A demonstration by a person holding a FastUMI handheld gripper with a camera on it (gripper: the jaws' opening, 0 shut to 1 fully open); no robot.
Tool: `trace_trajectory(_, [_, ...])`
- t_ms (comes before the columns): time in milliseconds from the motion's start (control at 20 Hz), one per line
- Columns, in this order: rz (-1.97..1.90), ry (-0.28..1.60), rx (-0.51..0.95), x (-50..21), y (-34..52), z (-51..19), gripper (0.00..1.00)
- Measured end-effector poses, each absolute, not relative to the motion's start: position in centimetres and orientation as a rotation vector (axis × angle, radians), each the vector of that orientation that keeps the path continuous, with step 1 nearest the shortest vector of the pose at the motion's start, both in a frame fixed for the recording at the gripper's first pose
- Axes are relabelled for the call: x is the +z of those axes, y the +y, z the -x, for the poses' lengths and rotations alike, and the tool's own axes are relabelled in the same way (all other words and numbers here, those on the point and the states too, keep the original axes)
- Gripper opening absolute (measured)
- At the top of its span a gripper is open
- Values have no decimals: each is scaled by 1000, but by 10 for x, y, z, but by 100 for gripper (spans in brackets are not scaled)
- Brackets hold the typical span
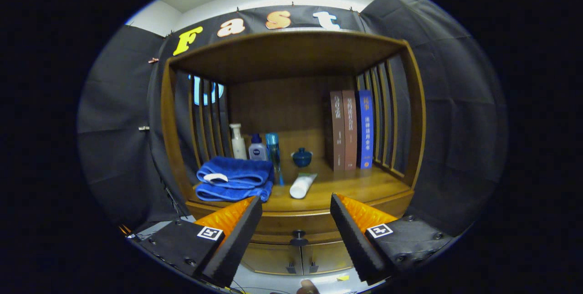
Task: Pull open the drawer, take out the items inside it, and place them on the countertop above the cabinet.
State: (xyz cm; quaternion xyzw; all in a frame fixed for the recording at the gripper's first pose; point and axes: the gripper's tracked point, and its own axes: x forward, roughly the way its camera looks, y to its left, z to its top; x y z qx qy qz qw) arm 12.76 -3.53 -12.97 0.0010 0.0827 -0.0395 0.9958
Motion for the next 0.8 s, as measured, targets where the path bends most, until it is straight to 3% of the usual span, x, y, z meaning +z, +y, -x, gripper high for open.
trace_trajectory(350, [19, 111, -71, -56, -23, -76, 99])
trace_trajectory(800, [1, 94, -66, -24, -19, -37, 99])
